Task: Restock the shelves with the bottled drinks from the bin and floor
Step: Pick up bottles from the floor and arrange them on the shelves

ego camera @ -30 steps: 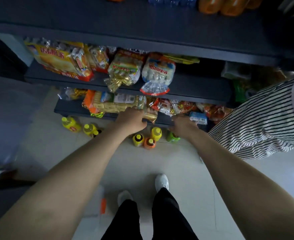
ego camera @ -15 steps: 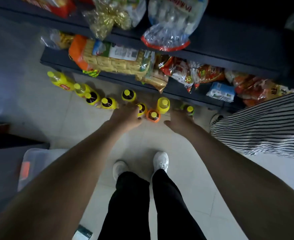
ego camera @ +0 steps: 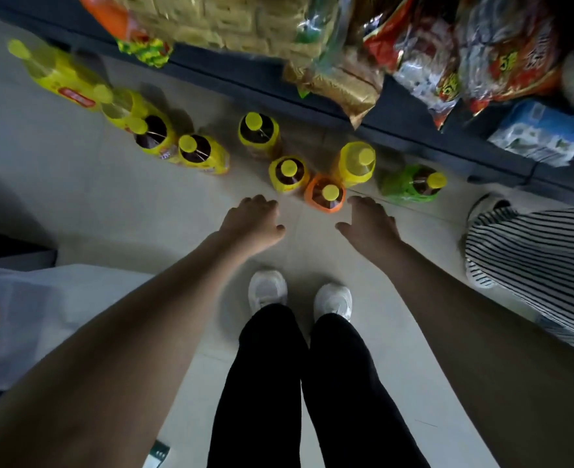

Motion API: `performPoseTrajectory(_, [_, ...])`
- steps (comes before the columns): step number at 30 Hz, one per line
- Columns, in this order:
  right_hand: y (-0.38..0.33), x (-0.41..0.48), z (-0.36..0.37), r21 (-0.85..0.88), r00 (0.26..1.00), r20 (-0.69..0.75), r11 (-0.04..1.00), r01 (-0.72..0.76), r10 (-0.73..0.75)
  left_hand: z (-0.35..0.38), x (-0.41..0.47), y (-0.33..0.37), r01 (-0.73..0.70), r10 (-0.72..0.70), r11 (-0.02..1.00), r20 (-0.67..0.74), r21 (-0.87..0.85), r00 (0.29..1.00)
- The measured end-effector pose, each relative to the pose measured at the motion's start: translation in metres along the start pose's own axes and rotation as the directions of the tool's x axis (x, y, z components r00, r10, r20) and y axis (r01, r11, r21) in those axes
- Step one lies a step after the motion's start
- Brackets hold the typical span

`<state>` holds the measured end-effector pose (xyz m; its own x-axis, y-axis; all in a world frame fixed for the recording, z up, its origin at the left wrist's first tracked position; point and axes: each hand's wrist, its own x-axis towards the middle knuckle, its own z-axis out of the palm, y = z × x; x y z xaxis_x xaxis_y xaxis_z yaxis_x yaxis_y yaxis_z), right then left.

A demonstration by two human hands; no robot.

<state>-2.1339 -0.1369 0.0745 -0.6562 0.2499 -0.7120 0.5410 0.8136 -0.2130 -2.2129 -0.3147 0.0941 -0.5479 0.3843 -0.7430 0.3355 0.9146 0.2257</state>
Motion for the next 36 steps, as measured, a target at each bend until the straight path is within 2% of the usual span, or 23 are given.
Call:
performPoseTrajectory(8, [-0.002,0.077,0.047,0.128,0.990,-0.133,0.990,0.053,-0.036,0.049,0.070,-0.030,0.002,0.000,0.999,0.048,-0.045,0.999])
performPoseTrajectory(15, [0.013,0.098,0.074,0.249,0.962,-0.265,0.959,0.133,-0.064,0.081,0.102,-0.036,0.017,-0.008,0.994,0.081,-0.104,0.997])
performPoseTrajectory(27, [0.012,0.104,0.082,0.529,0.948,-0.317,0.835,0.151,0.030,0.083,0.108,-0.035,0.005,0.003,0.986,0.045,-0.168,0.999])
performPoseTrajectory(31, [0.009,0.106,0.085,0.544,0.935,-0.353,0.823,0.163,0.048,0.083,0.109,-0.037,-0.013,0.016,0.985,0.017,-0.172,1.000])
performPoseTrajectory(36, [0.011,0.105,0.082,0.496,0.928,-0.366,0.859,0.129,0.073,0.081,0.108,-0.039,-0.043,0.034,0.983,-0.056,-0.180,0.998])
